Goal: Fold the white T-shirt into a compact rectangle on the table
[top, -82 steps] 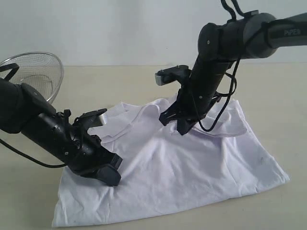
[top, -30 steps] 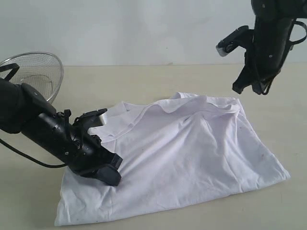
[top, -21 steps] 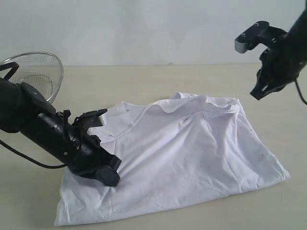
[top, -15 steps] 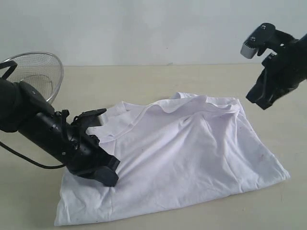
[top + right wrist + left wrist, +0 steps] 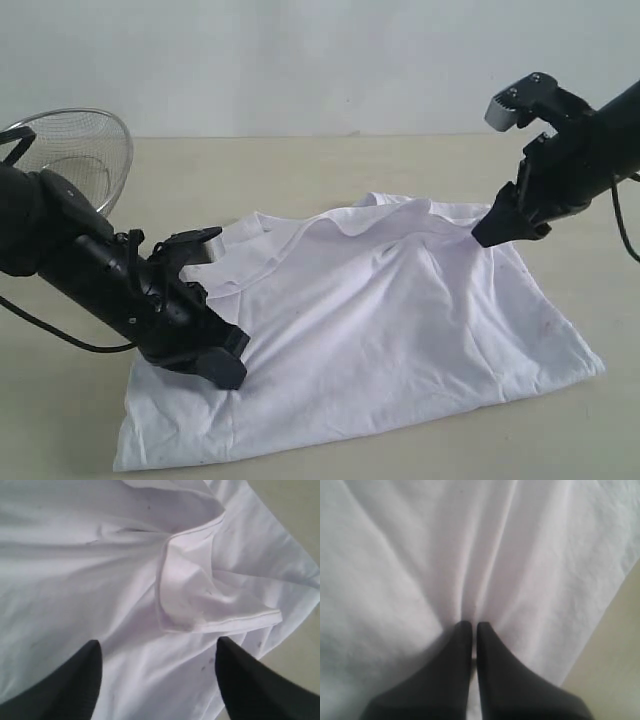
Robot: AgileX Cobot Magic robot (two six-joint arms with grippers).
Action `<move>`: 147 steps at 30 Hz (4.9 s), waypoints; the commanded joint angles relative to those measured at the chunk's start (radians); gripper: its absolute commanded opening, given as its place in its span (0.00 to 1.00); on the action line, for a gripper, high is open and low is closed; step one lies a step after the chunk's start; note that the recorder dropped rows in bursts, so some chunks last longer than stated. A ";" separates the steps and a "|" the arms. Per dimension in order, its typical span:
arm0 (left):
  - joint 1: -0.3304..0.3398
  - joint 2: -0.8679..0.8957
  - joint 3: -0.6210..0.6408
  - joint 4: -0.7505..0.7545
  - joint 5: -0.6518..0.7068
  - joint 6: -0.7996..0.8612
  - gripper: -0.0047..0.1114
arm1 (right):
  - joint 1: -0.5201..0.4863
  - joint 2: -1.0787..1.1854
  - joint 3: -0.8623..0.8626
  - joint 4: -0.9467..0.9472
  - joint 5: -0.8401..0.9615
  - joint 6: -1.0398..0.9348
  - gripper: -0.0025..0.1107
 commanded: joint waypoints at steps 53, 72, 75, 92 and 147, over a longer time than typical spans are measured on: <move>-0.005 -0.009 0.005 -0.003 -0.005 -0.005 0.08 | 0.119 0.165 0.004 0.172 -0.479 -0.181 0.02; -0.005 -0.009 0.005 -0.009 -0.004 -0.005 0.08 | 0.119 0.165 0.004 0.171 -0.825 -0.106 0.02; -0.005 -0.011 0.005 -0.016 -0.004 -0.005 0.08 | 0.119 0.165 0.004 0.171 -0.850 -0.106 0.02; -0.005 -0.156 -0.105 0.006 -0.162 -0.026 0.08 | 0.119 0.198 -0.028 0.171 -0.827 0.006 0.53; -0.018 0.135 -0.297 -0.009 -0.105 0.019 0.08 | -0.090 0.116 -0.010 -0.158 0.012 0.664 0.51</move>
